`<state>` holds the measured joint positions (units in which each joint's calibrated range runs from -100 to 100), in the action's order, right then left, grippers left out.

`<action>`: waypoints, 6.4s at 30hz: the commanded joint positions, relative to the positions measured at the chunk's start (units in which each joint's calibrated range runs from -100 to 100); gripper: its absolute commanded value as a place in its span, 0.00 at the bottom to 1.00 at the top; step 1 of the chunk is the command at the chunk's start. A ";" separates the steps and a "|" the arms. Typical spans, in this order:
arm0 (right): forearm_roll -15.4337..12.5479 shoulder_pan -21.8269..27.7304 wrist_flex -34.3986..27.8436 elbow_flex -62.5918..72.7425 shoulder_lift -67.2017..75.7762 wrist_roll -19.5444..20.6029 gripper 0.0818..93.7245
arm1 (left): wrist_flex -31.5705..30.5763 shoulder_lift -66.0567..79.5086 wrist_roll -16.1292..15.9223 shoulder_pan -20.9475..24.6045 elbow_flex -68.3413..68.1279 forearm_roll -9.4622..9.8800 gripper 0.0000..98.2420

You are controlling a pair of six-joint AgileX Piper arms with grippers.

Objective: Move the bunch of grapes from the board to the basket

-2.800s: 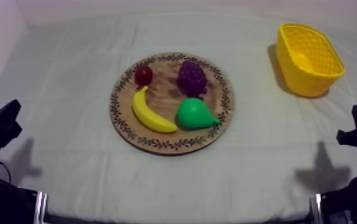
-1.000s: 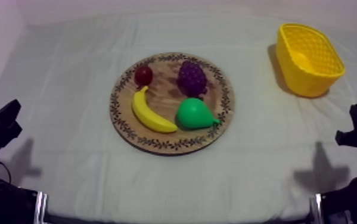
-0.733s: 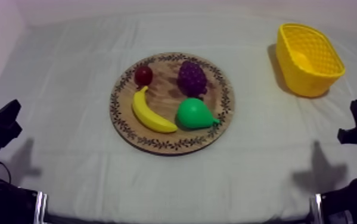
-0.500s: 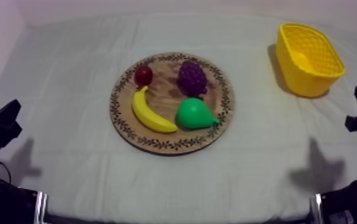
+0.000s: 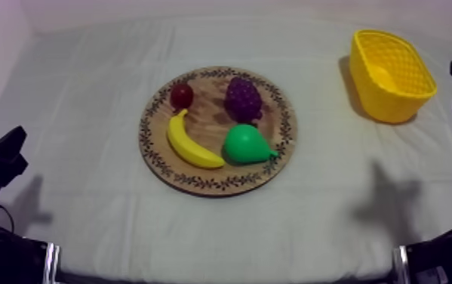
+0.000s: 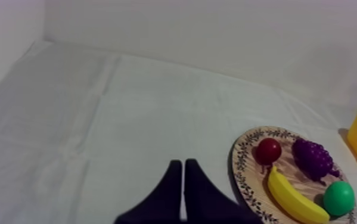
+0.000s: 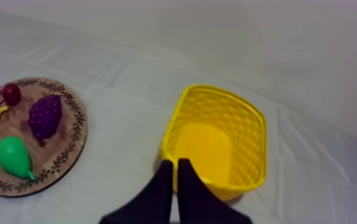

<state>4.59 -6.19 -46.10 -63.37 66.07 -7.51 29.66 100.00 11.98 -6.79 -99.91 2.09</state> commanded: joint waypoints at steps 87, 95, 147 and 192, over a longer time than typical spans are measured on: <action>5.74 -22.21 -49.53 85.81 -92.85 24.71 0.15 | 0.01 0.00 -0.02 0.02 0.02 -0.01 0.00; 4.66 -21.65 -49.95 86.19 -93.36 25.50 0.47 | 0.01 0.00 0.01 0.02 0.02 -0.01 0.00; 1.58 -20.67 -23.24 78.13 -113.69 26.05 0.70 | 0.01 0.00 0.01 0.02 0.02 -0.01 0.00; 10.81 -9.10 -25.27 66.09 -83.49 19.48 0.37 | 0.01 0.00 0.01 0.02 0.02 -0.01 0.00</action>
<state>15.35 -16.18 -71.64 3.09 -18.01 12.58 29.66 100.00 11.98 -6.79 -99.91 2.09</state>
